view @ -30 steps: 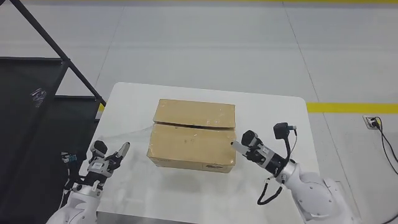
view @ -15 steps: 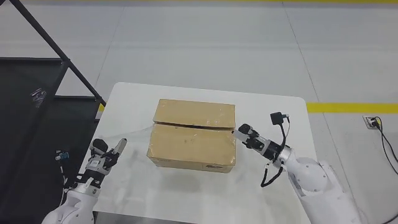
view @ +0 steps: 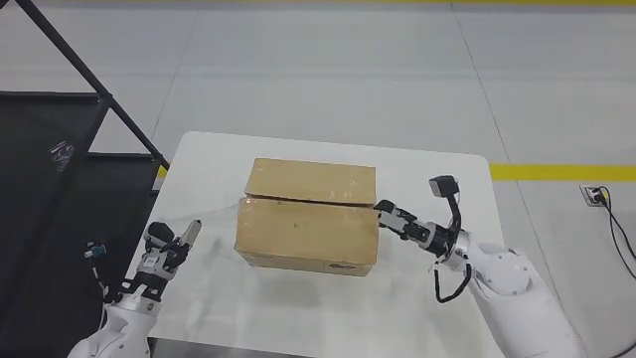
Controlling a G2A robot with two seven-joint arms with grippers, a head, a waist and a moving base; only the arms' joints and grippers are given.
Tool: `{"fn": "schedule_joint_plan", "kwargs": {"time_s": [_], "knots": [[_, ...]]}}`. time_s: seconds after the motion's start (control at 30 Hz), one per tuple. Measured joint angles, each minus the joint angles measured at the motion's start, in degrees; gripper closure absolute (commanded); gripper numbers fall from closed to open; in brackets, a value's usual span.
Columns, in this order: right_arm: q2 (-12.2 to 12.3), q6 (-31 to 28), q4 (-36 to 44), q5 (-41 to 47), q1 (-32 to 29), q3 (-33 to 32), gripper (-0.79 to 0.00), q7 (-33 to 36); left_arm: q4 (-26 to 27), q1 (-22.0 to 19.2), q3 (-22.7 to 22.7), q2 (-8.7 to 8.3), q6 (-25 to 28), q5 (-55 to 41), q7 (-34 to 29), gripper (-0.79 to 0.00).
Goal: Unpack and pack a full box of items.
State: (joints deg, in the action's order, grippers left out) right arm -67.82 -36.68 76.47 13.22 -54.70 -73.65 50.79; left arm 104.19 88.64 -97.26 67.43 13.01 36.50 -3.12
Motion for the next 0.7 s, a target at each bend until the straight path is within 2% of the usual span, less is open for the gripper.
{"fn": "schedule_joint_plan", "kwargs": {"time_s": [0.33, 0.7], "knots": [[1.57, -3.12, 5.61, 10.9, -3.3, -2.2, -0.785, 13.61, 2.59, 1.13, 0.18, 0.2, 0.45, -0.52, 1.0, -0.785], [4.61, -0.28, 16.54, 1.94, -7.42, -0.04, -0.785, 16.54, 3.55, 2.93, 0.08, 0.09, 5.12, -0.91, -1.14, -0.785]]}}
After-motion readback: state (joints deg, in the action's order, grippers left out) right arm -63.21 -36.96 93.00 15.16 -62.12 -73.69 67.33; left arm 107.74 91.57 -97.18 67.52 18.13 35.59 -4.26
